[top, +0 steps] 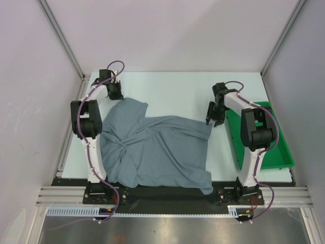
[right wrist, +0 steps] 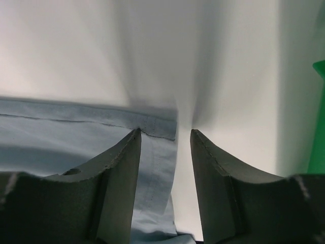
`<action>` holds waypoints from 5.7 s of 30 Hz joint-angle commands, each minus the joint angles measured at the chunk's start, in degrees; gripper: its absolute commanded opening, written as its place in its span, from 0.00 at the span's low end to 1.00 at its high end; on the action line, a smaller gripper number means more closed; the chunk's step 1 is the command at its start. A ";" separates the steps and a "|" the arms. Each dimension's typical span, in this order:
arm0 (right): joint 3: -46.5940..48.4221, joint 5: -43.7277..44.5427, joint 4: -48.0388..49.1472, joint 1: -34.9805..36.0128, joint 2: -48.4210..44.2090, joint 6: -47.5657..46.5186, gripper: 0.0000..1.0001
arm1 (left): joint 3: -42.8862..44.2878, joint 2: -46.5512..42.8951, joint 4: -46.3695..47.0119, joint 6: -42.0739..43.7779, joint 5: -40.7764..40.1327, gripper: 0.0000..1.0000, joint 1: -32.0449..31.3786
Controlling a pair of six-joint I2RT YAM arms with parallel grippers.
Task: Fold and stack the t-shirts
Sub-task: Flatten the tshirt out
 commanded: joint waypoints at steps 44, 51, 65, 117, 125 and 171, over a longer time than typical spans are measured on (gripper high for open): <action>31.58 11.73 24.71 0.94 -19.30 -12.50 0.00 | 29.05 -28.77 13.80 -13.88 6.05 0.00 1.75; 30.71 18.76 28.93 9.45 -32.57 -20.32 0.00 | 34.24 -40.19 22.40 -23.54 7.81 0.00 7.11; 33.60 21.67 29.20 10.70 -43.04 -25.25 0.00 | 39.07 -48.28 27.00 -35.60 8.25 0.00 11.51; 27.89 10.06 47.30 8.68 -33.64 -16.99 0.00 | 41.89 -38.54 30.33 -29.53 6.23 0.00 11.51; 24.74 10.06 45.81 10.00 -38.38 -17.78 0.00 | 39.43 -43.98 26.03 -24.35 5.88 0.00 11.51; 55.83 4.44 71.56 12.37 -9.58 -41.42 0.00 | 43.97 -36.27 37.01 -23.46 0.70 0.00 11.60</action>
